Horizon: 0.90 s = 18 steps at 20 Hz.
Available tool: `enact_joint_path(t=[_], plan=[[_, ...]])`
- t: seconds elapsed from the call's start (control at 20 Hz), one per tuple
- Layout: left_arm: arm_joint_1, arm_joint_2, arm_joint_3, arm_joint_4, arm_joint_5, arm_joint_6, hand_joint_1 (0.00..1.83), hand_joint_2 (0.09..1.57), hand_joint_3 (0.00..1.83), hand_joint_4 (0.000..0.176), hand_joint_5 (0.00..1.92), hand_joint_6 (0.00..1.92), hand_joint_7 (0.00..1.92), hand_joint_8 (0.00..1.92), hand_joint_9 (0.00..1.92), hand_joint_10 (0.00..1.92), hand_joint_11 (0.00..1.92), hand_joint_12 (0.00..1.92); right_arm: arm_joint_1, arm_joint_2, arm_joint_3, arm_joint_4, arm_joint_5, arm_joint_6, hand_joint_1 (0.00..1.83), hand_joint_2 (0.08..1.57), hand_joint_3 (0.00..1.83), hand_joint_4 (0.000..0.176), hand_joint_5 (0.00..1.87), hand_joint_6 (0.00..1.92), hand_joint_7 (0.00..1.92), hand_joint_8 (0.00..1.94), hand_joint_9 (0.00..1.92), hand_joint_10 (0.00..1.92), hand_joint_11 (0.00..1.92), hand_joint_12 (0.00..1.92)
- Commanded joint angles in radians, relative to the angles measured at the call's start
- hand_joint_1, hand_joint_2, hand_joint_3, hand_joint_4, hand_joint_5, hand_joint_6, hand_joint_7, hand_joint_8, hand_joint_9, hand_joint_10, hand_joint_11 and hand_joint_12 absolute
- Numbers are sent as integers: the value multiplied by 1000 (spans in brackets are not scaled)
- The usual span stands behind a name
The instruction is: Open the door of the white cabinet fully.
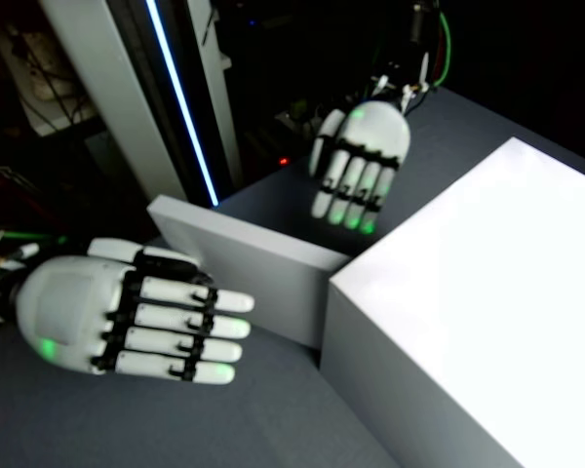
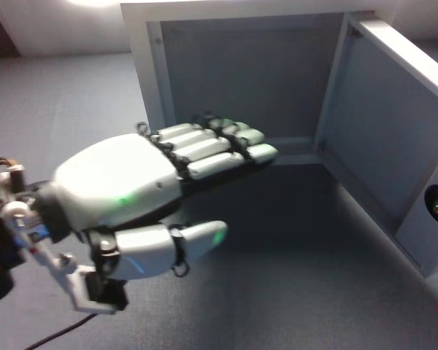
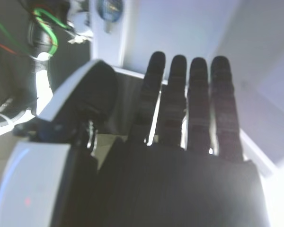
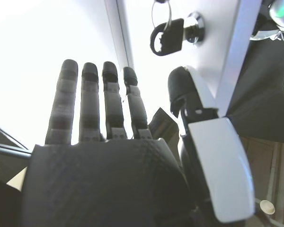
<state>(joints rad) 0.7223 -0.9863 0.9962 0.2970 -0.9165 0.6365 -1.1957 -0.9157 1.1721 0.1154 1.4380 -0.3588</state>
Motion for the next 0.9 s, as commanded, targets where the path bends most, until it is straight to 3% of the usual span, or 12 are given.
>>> enact_joint_path(t=[0.0, 0.2, 0.25, 0.3, 0.45, 0.6, 0.65, 0.7, 0.75, 0.85], plan=[[12, 20, -12, -40, -159, 10, 0, 1571, 227, 0, 51, 0, 1, 0, 5, 0, 55, 0, 3, 7, 4, 34, 122, 9, 517, 1390, 1, 0, 242, 3, 231, 2, 190, 2, 163, 13], [88, 93, -48, -154, -257, 60, 0, 1571, 193, 0, 117, 10, 42, 7, 31, 5, 50, 1, 3, 13, 4, 49, 124, 9, 486, 1378, 0, 0, 249, 2, 248, 4, 199, 1, 180, 19], [109, 107, -54, -186, -291, 67, 0, 1571, 184, 0, 138, 1, 69, 1, 50, 0, 66, 8, 3, 14, 3, 54, 128, 9, 443, 1367, 0, 0, 249, 0, 215, 0, 122, 0, 106, 0], [127, 119, -60, -216, -326, 71, 0, 1571, 158, 0, 78, 0, 13, 0, 9, 0, 38, 1, 3, 15, 1, 60, 134, 9, 438, 1361, 0, 3, 247, 0, 211, 0, 121, 1, 118, 7], [193, 163, -84, -300, -430, 85, 0, 1571, 102, 0, 61, 4, 36, 8, 41, 9, 72, 21, 2, 22, -6, 78, 154, 9, 547, 1366, 0, 0, 254, 5, 204, 5, 169, 17, 176, 32], [293, 215, -117, -410, -545, 126, 0, 1571, 65, 0, 119, 5, 78, 3, 66, 1, 79, 40, -6, 29, -9, 116, 177, 1, 545, 1371, 0, 0, 252, 1, 194, 0, 160, 5, 153, 21], [332, 230, -127, -455, -591, 138, 0, 1571, 72, 0, 114, 14, 81, 3, 49, 0, 3, 285, -15, 33, -10, 135, 192, 1, 554, 1387, 6, 0, 235, 0, 177, 0, 117, 0, 92, 0], [350, 237, -130, -478, -612, 144, 0, 1571, 72, 0, 114, 14, 81, 3, 49, 0, 3, 285, -19, 35, -11, 146, 201, 1, 554, 1387, 6, 0, 235, 0, 177, 0, 117, 0, 92, 0], [389, 248, -136, -530, -662, 156, 0, 1559, 74, 0, 66, 12, 40, 9, 9, 0, 0, 56, -34, 40, -15, 173, 231, 1, 560, 1408, 11, 0, 216, 0, 173, 2, 118, 4, 115, 12], [427, 250, -136, -599, -713, 162, 0, 1514, 7, 0, 26, 0, 2, 0, 0, 0, 0, 1, -59, 49, -24, 214, 284, 1, 540, 1431, 9, 0, 209, 1, 183, 1, 133, 4, 124, 16]])
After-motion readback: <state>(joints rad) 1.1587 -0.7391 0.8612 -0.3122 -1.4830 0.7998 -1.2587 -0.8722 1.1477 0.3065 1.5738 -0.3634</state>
